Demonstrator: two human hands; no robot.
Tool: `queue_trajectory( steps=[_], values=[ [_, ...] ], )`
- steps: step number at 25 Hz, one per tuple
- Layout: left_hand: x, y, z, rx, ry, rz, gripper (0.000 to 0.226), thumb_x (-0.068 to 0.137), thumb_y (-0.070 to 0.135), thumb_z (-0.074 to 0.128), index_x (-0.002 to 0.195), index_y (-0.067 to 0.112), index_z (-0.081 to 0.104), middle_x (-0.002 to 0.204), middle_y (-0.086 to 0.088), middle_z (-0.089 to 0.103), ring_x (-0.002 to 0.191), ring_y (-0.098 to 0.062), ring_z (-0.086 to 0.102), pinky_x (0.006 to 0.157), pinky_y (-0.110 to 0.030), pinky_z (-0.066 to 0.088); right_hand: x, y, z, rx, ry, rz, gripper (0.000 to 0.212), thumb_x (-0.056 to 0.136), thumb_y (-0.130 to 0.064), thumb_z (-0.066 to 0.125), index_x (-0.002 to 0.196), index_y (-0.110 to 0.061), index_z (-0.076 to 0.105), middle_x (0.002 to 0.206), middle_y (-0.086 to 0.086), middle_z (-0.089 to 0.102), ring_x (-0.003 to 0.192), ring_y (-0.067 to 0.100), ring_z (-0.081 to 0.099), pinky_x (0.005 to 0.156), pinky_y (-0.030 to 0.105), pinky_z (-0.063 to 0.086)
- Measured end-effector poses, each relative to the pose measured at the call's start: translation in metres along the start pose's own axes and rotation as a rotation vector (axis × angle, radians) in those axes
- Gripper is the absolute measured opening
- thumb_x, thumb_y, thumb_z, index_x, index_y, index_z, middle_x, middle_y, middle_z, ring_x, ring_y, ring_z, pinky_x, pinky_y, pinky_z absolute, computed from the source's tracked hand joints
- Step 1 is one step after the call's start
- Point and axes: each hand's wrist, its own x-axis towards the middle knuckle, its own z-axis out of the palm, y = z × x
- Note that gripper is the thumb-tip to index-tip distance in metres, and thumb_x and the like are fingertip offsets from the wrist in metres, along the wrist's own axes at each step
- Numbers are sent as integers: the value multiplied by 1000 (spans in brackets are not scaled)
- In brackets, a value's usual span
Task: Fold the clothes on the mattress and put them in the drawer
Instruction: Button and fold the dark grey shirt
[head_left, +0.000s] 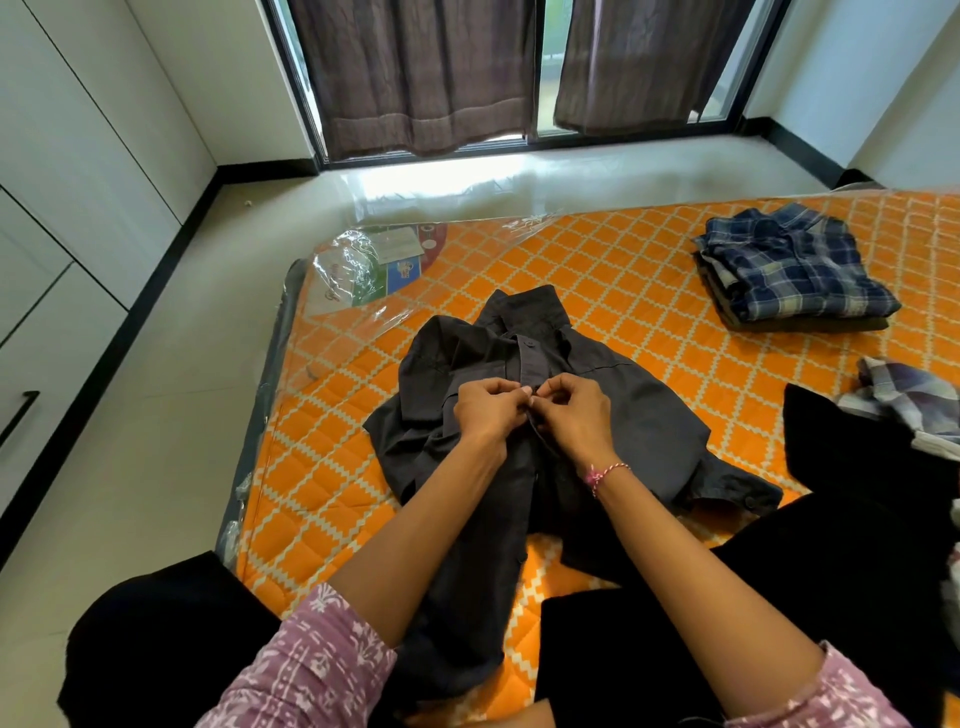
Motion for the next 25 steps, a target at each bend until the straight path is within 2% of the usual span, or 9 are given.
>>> queue_trajectory(
  steps=[4, 7, 9, 11, 14, 16, 19, 21, 25],
  values=[
    [7, 2, 1, 116, -6, 128, 5, 85, 4, 67, 82, 7, 69, 82, -8, 68, 81, -17, 67, 75, -28, 57, 10, -4, -5, -32, -46, 7, 14, 84, -11, 70, 71, -8, 66, 74, 10, 67, 60, 19, 65, 54, 25, 56],
    [13, 6, -3, 403, -8, 378, 9, 85, 8, 68, 92, 5, 72, 89, -10, 71, 85, -18, 68, 79, -31, 56, 15, -10, -9, -267, -149, -98, 26, 90, -17, 62, 66, -17, 54, 68, 8, 65, 65, 27, 66, 65, 39, 57],
    [17, 10, -5, 492, -28, 416, 8, 86, 8, 66, 90, 4, 71, 89, -10, 70, 84, -18, 67, 78, -32, 56, 18, -12, -11, -392, -181, -174, 24, 92, -20, 58, 69, -19, 53, 68, 4, 64, 71, 25, 64, 70, 40, 53],
    [21, 15, -8, 480, -113, 280, 8, 88, 4, 62, 81, 6, 66, 84, -11, 66, 77, -18, 64, 71, -31, 57, 16, -11, -11, -473, -182, -238, 22, 92, -23, 57, 71, -21, 52, 72, 1, 63, 76, 25, 62, 70, 38, 50],
    [24, 20, -14, 226, -253, -101, 21, 92, -1, 55, 73, 9, 54, 72, -7, 55, 60, -11, 53, 50, -20, 54, 14, -7, -11, -527, -197, -269, 18, 92, -24, 56, 74, -18, 54, 71, 3, 64, 71, 22, 59, 67, 36, 47],
    [23, 17, -16, 123, -295, -145, 22, 93, -1, 53, 75, 11, 53, 70, -4, 53, 59, -9, 51, 48, -17, 52, 16, -6, -11, -303, -255, -174, 23, 93, -16, 56, 70, -15, 55, 61, 2, 59, 57, 17, 54, 58, 32, 47],
    [21, 4, -18, 56, -330, 42, 19, 94, 1, 53, 78, 12, 54, 74, -2, 57, 65, -7, 56, 51, -15, 51, 20, -6, -13, 253, -387, 111, 26, 94, -9, 54, 68, -13, 55, 52, -2, 51, 47, 7, 46, 48, 18, 47],
    [21, 2, -20, 72, -336, 150, 14, 92, 2, 56, 81, 12, 55, 73, -2, 57, 63, -6, 57, 52, -15, 50, 23, -3, -14, 408, -438, 217, 24, 95, -10, 54, 71, -13, 57, 50, -5, 51, 46, 4, 47, 49, 16, 50],
    [21, 7, -18, 526, -350, 313, 33, 80, 8, 71, 102, 15, 48, 77, -3, 58, 68, -20, 60, 59, -35, 54, 45, -11, -13, 449, -366, 230, 24, 96, -11, 51, 73, -15, 55, 55, -4, 50, 46, 4, 47, 49, 17, 49]
  ],
)
